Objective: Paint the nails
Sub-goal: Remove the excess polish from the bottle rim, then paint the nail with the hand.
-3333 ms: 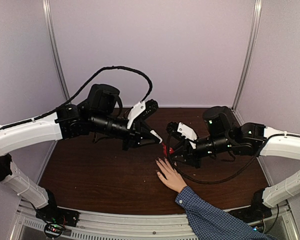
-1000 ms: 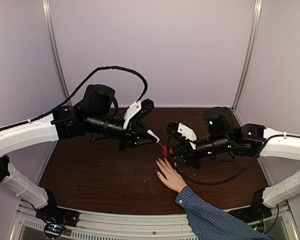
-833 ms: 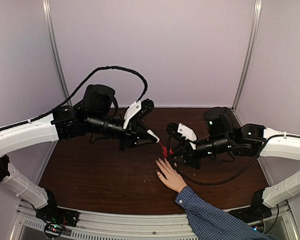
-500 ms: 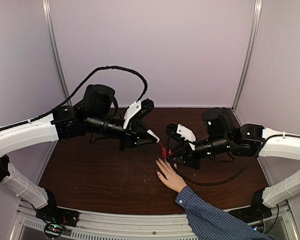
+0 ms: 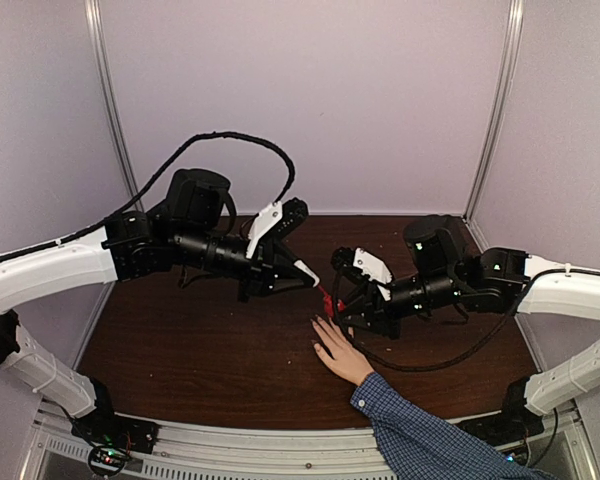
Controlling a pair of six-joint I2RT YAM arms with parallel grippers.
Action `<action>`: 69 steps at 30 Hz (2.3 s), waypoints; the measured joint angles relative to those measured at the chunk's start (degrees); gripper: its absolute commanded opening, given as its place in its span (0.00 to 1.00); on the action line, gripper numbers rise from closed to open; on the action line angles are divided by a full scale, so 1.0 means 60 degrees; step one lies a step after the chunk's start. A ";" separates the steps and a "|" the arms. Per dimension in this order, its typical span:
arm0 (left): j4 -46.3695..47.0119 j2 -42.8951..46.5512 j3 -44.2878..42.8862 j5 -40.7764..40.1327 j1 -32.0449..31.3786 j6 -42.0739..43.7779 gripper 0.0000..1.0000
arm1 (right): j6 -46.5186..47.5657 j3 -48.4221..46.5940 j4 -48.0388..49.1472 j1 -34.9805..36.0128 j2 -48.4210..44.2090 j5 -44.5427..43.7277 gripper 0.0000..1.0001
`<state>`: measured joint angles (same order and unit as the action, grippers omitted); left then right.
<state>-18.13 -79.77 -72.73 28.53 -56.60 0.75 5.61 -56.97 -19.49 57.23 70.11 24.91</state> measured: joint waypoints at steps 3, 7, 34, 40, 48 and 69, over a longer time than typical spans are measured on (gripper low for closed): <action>0.0000 -0.0004 0.0000 0.0055 0.0000 0.0000 0.00 | 0.0000 0.0000 0.0000 0.0000 0.0000 0.0000 0.00; -0.0011 -0.0033 0.0000 0.0135 -0.0004 0.0011 0.00 | 0.0000 0.0000 0.0000 0.0000 0.0000 0.0000 0.00; -0.0208 -0.0157 -0.0004 0.0506 -0.0022 0.0120 0.00 | 0.0000 0.0000 -0.0007 0.0000 0.0076 0.0055 0.00; -0.0138 -0.0153 0.0000 0.0565 -0.0022 0.0117 0.00 | 0.0004 0.0000 -0.0007 0.0000 0.0080 0.0098 0.00; 0.0098 0.0080 0.0051 0.0466 0.0000 0.0098 0.00 | 0.0000 0.0000 -0.0004 0.0000 0.0080 0.0095 0.00; 0.1876 -0.0117 0.2240 0.0244 0.0863 -0.0885 0.00 | -0.1071 0.1042 0.0204 -0.1526 -0.1424 0.0069 0.00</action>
<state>-6.87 -80.47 -59.29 30.00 -51.42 -4.56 -0.82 -50.72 -18.26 48.07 61.56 25.32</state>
